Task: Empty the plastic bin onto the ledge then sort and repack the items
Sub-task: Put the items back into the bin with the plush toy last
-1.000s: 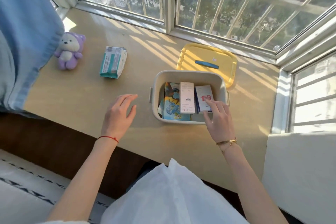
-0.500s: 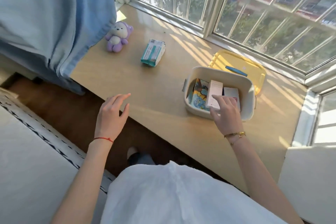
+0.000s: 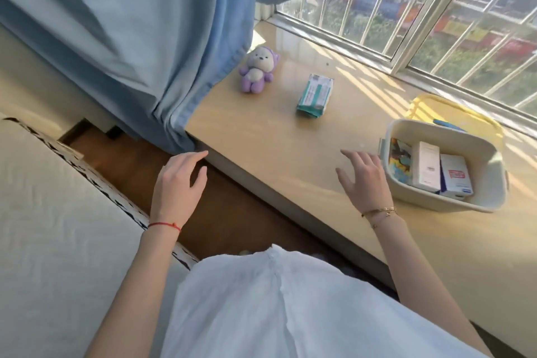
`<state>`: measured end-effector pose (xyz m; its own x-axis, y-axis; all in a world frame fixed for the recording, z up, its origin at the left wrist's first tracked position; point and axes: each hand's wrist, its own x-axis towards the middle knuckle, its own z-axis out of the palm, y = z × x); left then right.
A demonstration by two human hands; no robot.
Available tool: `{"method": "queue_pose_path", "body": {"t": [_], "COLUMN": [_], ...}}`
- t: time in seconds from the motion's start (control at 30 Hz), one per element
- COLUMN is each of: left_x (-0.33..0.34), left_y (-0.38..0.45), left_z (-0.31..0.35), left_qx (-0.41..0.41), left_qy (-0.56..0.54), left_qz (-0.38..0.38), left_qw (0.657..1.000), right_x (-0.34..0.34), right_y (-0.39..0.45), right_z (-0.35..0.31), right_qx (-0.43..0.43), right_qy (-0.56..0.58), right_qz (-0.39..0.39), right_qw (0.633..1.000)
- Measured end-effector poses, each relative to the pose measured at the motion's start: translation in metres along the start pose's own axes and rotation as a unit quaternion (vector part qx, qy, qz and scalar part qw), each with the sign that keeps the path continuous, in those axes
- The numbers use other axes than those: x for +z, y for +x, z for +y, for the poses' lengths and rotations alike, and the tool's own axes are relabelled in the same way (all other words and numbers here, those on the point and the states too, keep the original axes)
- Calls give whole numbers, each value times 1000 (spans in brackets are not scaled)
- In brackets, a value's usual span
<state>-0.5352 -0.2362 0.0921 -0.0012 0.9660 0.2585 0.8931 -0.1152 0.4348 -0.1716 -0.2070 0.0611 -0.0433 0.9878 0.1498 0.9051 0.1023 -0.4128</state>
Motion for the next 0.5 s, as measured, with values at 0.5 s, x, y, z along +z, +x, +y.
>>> {"method": "queue_pose_path", "body": {"t": [0.5], "left_x": [-30], "left_y": [110], "left_z": [-108], "left_qx": [23], "left_qy": [-19], "left_qz": [-17], "left_qw": [999], "right_x": [56], "right_y": [86], "right_z": [-96], "right_qx": [49], "right_qy": [14], "right_qz": [-4], "right_qw": [999]}}
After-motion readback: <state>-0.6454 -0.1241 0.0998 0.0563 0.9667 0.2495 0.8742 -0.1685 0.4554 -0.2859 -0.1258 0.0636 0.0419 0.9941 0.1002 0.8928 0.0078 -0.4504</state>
